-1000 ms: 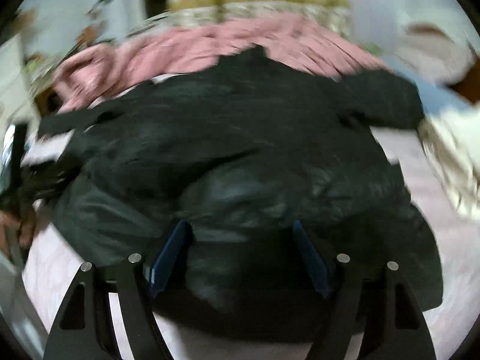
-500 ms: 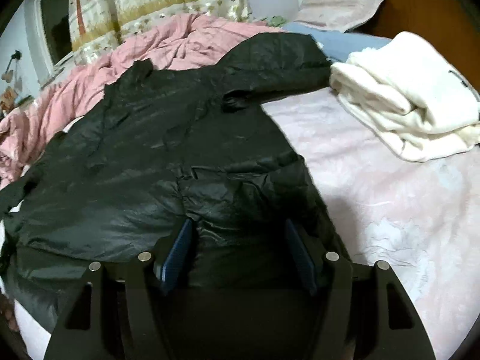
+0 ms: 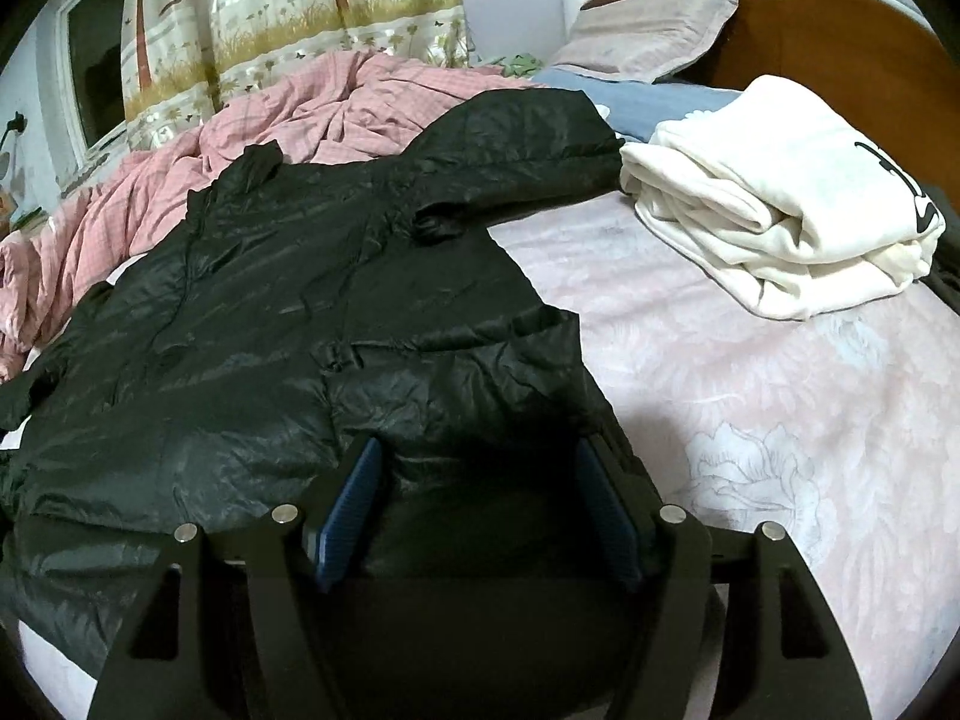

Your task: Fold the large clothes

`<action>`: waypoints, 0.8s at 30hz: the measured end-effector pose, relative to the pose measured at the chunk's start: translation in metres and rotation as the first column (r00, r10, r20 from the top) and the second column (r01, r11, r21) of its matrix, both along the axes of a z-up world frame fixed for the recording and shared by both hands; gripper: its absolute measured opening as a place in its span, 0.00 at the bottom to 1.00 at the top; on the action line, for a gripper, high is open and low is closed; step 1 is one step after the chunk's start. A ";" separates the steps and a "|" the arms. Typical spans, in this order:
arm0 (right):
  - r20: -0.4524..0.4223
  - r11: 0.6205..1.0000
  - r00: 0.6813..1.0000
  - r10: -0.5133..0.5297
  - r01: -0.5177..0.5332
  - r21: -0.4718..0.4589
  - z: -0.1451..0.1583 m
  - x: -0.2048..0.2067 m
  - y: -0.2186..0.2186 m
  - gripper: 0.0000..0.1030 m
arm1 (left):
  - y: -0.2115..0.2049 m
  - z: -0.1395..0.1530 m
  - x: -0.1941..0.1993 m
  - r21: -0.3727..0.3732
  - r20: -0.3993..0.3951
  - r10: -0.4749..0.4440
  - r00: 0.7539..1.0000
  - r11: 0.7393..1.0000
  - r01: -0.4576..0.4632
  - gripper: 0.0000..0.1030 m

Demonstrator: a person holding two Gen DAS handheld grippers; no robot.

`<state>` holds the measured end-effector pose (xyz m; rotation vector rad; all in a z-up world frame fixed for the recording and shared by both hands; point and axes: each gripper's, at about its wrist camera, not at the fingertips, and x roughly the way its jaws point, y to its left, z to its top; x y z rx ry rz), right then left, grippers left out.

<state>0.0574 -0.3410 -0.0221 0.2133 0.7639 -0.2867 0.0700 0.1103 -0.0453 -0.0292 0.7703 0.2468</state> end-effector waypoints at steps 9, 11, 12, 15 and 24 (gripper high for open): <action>0.144 0.998 0.989 0.022 -0.014 -0.062 0.025 -0.035 0.011 0.68 | -0.016 0.035 -0.036 0.034 0.245 -0.111 0.963 0.994 0.105 0.88; 0.183 0.996 0.981 0.066 -0.052 -0.076 0.033 -0.051 0.019 0.69 | -0.019 0.042 -0.043 0.040 0.282 -0.134 0.950 0.991 0.128 0.88; 0.194 0.995 0.978 0.079 -0.065 -0.078 0.035 -0.056 0.022 0.69 | -0.021 0.045 -0.046 0.043 0.299 -0.147 0.943 0.989 0.140 0.88; 0.229 0.992 0.967 0.113 -0.096 -0.083 0.040 -0.073 0.032 0.70 | -0.024 0.051 -0.054 0.013 0.348 -0.182 0.920 0.982 0.189 0.88; 0.169 0.962 0.948 0.268 -0.254 -0.101 0.036 -0.070 0.068 0.70 | -0.067 0.042 -0.062 0.036 0.312 -0.360 0.879 0.929 0.367 0.88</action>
